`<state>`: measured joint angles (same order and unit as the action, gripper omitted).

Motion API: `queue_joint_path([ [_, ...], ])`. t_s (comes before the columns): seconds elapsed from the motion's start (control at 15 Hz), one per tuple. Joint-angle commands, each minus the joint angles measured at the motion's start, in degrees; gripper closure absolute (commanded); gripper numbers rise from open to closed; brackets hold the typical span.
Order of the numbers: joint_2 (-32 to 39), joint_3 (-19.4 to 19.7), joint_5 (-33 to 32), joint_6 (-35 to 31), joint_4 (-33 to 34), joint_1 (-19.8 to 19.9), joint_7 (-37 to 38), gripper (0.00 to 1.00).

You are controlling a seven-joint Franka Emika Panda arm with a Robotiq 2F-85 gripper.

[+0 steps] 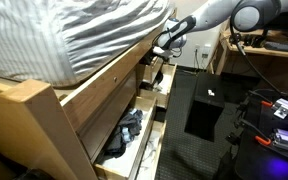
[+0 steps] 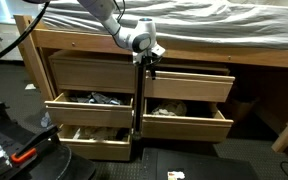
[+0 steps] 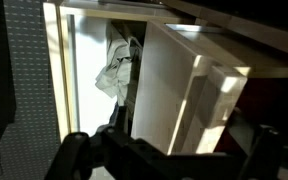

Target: Close the top left drawer then open the top right drawer fully

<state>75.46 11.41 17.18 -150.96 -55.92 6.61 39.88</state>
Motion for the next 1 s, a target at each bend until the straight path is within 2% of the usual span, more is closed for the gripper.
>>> queue_joint_path([
  [0.0, 0.49, 0.01, 0.0, 0.0, 0.48, 0.0, 0.17, 0.0],
  [0.2, 0.89, 0.04, 0.0, 0.01, 0.95, 0.01, 0.22, 0.0],
  [0.53, -3.11, 13.52, -5.37, 2.28, -4.03, -7.66, 9.5, 0.0],
  [0.67, -2.89, 17.02, -6.26, 3.47, -4.04, -9.3, 11.16, 0.0],
  [0.8, -2.55, 18.92, -5.66, 4.44, -3.77, -9.89, 12.09, 0.0],
  [0.87, -2.91, 17.49, -4.28, 2.67, -3.92, -9.14, 10.35, 0.0],
  [0.93, -0.52, 18.05, -4.55, 3.21, -0.59, -8.85, 10.97, 0.0],
])
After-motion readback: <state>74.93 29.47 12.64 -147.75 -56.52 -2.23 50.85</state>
